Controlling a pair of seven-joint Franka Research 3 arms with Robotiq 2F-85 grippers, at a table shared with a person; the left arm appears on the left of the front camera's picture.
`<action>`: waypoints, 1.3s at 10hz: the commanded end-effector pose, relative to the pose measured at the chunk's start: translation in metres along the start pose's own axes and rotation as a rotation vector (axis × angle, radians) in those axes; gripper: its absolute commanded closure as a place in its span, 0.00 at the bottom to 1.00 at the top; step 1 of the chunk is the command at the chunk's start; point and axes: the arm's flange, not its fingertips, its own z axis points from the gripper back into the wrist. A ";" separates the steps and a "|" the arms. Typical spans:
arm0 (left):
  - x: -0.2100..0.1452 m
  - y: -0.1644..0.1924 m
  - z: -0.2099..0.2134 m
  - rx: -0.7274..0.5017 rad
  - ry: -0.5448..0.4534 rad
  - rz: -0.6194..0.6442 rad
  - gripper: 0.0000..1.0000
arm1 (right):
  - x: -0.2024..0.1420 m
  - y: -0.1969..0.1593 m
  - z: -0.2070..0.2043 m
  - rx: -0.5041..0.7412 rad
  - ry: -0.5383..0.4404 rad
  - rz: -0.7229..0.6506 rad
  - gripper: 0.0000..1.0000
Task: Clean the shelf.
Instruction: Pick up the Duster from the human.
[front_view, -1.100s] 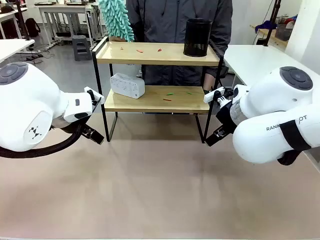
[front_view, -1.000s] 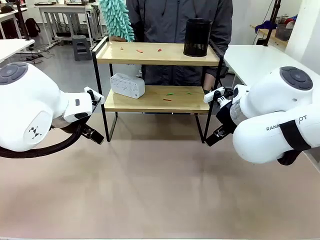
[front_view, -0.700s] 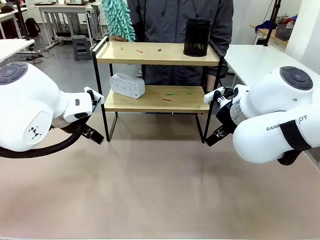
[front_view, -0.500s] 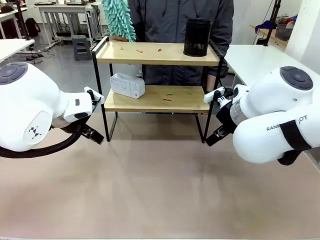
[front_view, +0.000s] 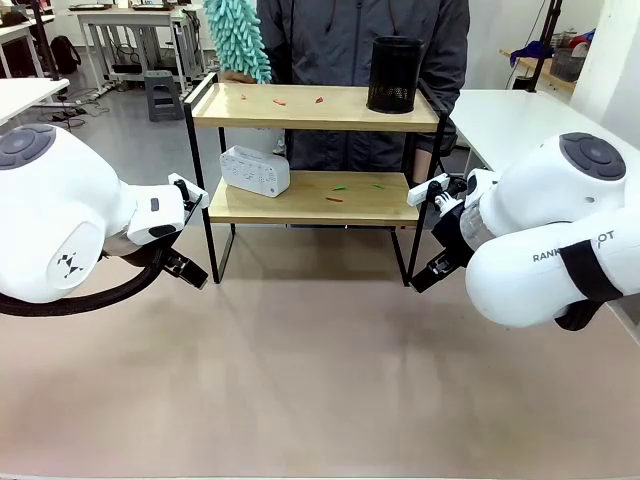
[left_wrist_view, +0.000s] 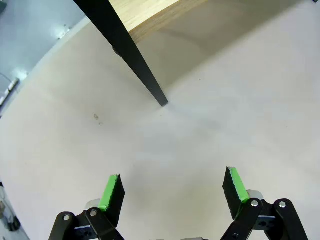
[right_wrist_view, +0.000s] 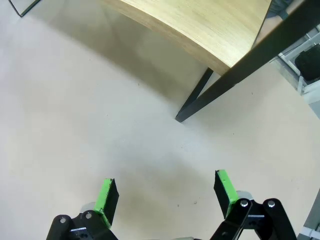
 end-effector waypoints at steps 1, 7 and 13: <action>0.010 -0.011 0.039 -0.138 0.037 -0.036 0.00 | 0.011 0.002 0.043 0.137 0.035 -0.003 0.00; -0.109 0.149 0.223 -0.622 -0.366 0.456 0.00 | -0.167 -0.204 0.238 0.736 -0.248 -0.932 0.00; -0.204 0.236 0.169 -0.765 -0.504 0.793 0.00 | -0.277 -0.235 0.210 0.758 -0.288 -1.155 0.00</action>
